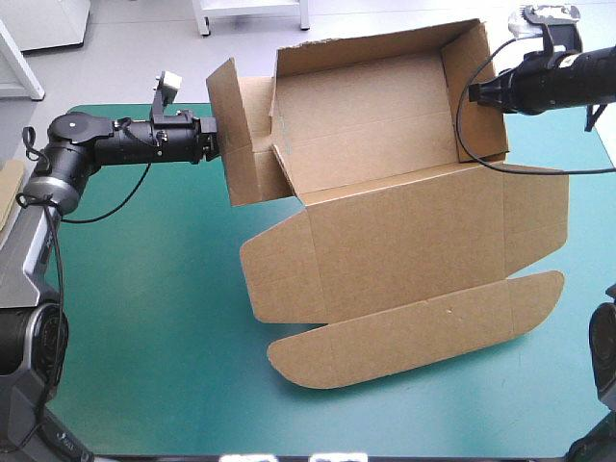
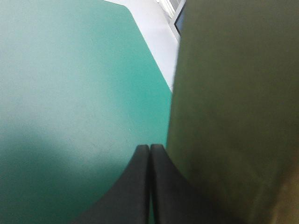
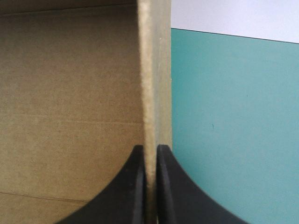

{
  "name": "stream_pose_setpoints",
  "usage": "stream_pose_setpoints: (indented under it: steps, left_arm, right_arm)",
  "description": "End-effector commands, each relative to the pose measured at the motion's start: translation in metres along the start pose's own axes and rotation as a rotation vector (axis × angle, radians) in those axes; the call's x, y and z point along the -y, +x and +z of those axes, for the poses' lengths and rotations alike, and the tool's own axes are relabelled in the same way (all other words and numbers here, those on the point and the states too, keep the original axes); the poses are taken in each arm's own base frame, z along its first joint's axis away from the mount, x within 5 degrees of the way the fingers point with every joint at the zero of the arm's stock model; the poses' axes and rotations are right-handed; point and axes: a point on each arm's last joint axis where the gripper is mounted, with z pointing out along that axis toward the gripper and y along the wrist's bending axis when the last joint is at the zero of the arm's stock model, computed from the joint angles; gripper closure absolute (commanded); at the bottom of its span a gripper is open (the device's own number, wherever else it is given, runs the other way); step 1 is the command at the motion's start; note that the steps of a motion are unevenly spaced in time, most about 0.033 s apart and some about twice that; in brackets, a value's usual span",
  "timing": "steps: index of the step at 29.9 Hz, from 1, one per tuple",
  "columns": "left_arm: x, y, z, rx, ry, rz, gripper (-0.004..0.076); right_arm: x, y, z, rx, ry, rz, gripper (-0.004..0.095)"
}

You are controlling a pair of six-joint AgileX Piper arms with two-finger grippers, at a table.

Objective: Fold the box

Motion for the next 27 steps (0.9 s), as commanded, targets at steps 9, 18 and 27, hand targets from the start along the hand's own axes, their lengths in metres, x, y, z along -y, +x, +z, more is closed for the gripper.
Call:
stream_pose_setpoints:
  steps: [9,18,27]
  left_arm:
    - [0.058,-0.001,-0.010,0.028,0.197,0.052,0.0732]
    - [0.070,0.002,-0.010,0.024,0.217,0.059,0.0732]
    - [0.076,0.006,-0.001,-0.001,0.239,0.054,0.0624]
  right_arm:
    - [-0.005,-0.012,-0.008,0.105,-0.028,0.020,0.0923]
    - [0.000,-0.010,0.003,0.084,-0.033,0.031,0.0923]
    - [-0.004,-0.011,0.004,0.083,-0.048,0.027,0.0923]
